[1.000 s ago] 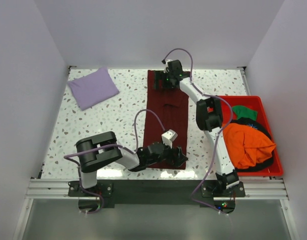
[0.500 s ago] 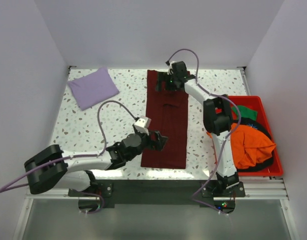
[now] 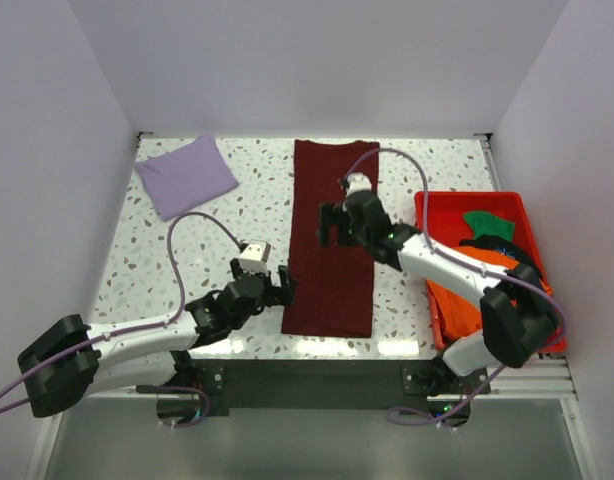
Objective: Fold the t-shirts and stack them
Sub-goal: Fold the tshirt
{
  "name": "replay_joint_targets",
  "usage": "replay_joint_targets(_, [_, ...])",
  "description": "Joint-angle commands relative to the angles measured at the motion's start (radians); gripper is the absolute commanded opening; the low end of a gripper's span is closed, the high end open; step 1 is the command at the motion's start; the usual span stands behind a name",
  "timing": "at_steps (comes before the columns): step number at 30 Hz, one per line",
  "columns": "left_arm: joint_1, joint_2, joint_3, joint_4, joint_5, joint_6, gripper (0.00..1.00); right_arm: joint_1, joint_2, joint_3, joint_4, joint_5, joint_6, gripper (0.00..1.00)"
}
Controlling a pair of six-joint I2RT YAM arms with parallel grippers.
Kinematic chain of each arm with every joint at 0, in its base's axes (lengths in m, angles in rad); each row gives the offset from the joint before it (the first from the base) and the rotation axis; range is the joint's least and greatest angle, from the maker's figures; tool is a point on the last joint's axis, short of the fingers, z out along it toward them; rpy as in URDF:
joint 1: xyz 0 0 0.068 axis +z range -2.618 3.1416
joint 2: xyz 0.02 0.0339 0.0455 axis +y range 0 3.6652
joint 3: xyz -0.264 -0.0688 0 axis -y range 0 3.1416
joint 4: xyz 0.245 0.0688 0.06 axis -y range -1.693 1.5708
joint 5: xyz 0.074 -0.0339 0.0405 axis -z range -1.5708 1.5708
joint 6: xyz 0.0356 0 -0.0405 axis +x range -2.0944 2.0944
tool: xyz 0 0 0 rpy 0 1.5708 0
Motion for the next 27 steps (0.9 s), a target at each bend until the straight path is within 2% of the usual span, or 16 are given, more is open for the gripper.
replay_joint_targets(1, [0.005, -0.008, -0.011, -0.072, -0.020, -0.038, 0.99, 0.090, -0.131, -0.209, -0.027, 0.155, 0.123, 0.98])
replay_joint_targets(6, [0.005, -0.033, -0.059, -0.057, 0.037, -0.055, 0.98, 0.219, -0.274, -0.361, -0.177, 0.251, 0.281, 0.97])
replay_joint_targets(11, [0.005, -0.014, -0.066, -0.057, 0.044, -0.066, 0.97, 0.274, -0.398, -0.417, -0.278, 0.238, 0.373, 0.97])
replay_joint_targets(19, [0.005, -0.037, -0.080, -0.089, 0.058, -0.084, 0.95, 0.343, -0.349, -0.452, -0.334, 0.210, 0.445, 0.94])
replay_joint_targets(27, [0.005, -0.031, -0.069, -0.122, 0.063, -0.081, 0.94, 0.393, -0.390, -0.501, -0.372, 0.207, 0.513, 0.93])
